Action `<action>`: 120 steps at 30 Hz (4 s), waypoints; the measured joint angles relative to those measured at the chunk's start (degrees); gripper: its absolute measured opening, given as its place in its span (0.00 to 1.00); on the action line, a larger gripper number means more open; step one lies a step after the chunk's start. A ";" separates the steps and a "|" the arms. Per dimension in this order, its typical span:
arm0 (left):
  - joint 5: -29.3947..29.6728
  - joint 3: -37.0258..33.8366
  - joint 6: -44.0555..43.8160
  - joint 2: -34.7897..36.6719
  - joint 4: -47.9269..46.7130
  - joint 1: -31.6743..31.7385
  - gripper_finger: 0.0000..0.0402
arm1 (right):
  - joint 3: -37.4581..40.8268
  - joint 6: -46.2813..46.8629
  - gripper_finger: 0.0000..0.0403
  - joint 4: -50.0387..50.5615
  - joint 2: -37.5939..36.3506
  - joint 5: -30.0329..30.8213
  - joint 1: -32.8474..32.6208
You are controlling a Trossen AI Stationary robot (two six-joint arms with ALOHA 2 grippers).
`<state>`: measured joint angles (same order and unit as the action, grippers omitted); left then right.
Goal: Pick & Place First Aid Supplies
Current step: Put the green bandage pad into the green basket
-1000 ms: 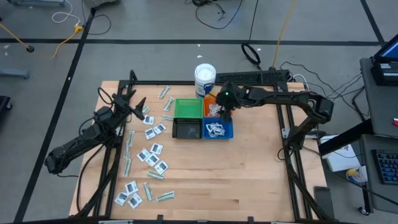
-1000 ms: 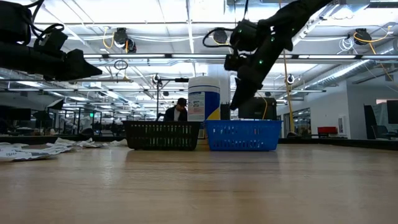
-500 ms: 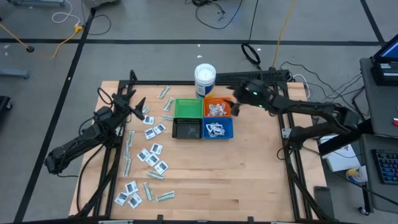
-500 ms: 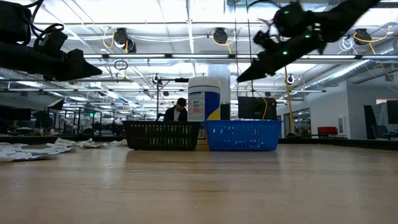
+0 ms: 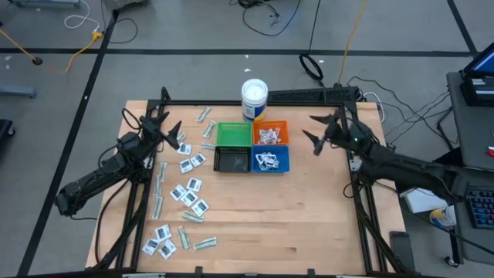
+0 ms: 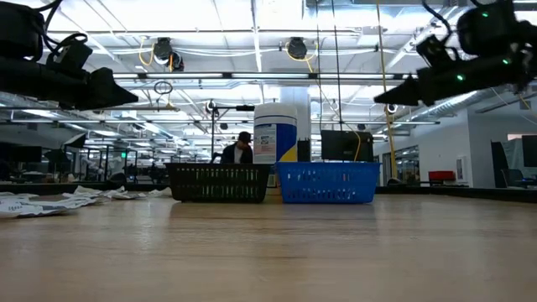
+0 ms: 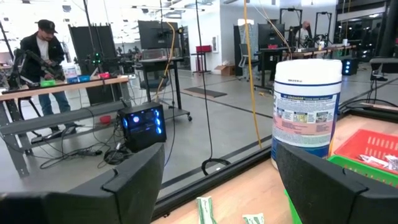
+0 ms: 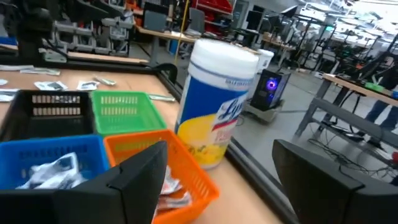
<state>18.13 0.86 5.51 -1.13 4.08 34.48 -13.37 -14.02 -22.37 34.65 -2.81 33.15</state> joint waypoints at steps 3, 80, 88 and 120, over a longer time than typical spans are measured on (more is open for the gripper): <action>0.00 0.00 -0.01 0.00 0.00 0.00 0.77 | 4.51 3.29 0.70 -0.07 -4.97 -0.05 0.16; -0.88 0.10 -14.63 0.02 -0.97 -0.04 0.77 | 10.91 1.31 0.71 11.47 -30.12 17.77 0.23; -3.08 11.95 -16.46 -7.59 -24.91 -0.05 0.77 | 10.91 1.31 0.71 11.45 -30.12 17.75 0.23; -17.09 57.69 -49.24 -65.05 -72.30 -0.89 0.77 | 10.91 1.31 0.71 11.45 -30.13 17.72 0.23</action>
<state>1.04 58.56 -43.73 -66.17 -68.22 33.59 -2.46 -12.71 -10.92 4.52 14.92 33.38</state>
